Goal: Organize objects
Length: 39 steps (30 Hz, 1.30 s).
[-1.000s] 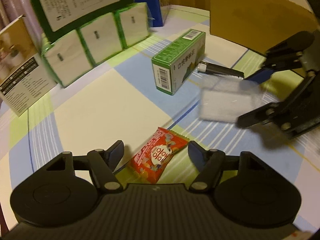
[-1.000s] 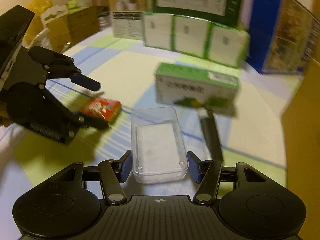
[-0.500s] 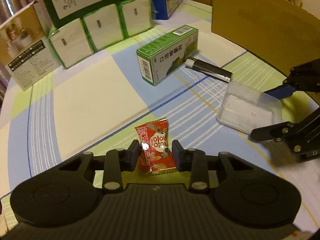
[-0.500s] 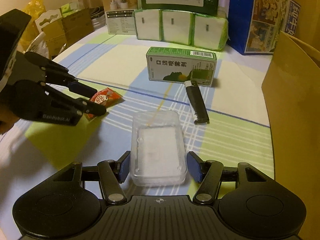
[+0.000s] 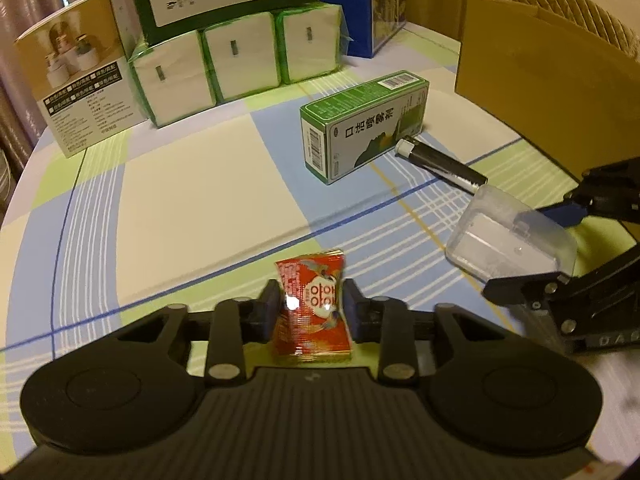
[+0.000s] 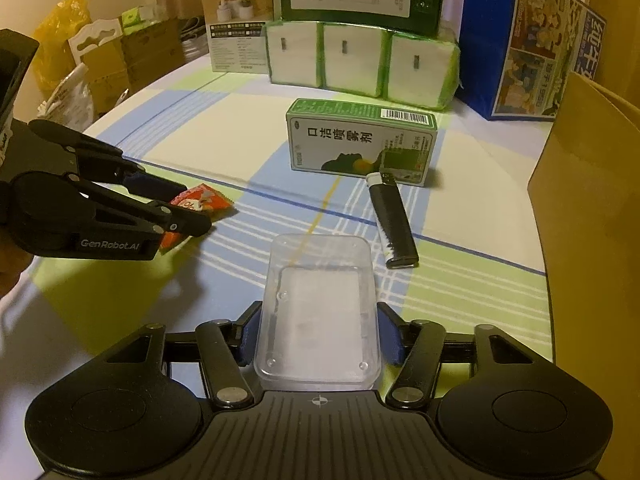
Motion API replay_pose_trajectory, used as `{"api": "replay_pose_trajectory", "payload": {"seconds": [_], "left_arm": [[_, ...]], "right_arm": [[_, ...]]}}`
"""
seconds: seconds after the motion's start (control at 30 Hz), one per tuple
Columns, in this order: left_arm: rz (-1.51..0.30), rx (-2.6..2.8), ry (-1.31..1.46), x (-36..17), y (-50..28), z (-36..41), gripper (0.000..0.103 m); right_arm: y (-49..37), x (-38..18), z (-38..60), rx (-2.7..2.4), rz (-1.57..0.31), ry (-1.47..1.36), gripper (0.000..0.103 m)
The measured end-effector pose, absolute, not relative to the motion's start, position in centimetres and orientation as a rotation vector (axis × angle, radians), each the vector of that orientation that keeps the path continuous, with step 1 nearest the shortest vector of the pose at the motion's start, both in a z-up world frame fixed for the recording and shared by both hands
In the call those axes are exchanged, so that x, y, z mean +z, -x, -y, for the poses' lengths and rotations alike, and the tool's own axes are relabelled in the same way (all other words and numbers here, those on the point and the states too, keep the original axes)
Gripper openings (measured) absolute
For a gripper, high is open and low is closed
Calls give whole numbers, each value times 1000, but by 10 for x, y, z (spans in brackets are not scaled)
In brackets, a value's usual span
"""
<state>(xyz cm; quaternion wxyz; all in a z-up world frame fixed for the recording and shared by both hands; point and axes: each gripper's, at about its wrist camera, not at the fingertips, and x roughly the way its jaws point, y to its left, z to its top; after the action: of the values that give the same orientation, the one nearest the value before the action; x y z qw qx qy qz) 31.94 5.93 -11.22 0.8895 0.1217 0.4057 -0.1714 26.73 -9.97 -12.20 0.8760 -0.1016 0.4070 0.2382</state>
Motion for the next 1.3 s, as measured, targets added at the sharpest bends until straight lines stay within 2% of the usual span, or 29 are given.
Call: {"api": "replay_pose_trajectory", "payload": {"seconds": [0.2,0.43,1.0,1.3], "left_arm": [[-870,-313,-218,-107,-317,-54,22],[-887,-293,-176,-92,-285,-46,22],[-836,-221,-46,-2,-140,-18,22],[-811,-220,-36,27,-84,2,22]], "right_arm": [[-271,-114,101,468,-870,192,53],[-243,-89,113,442,-868,133,53],[-112,1,169,371,-801,13,53],[-61,26,198,349,-775,-24,53]]}}
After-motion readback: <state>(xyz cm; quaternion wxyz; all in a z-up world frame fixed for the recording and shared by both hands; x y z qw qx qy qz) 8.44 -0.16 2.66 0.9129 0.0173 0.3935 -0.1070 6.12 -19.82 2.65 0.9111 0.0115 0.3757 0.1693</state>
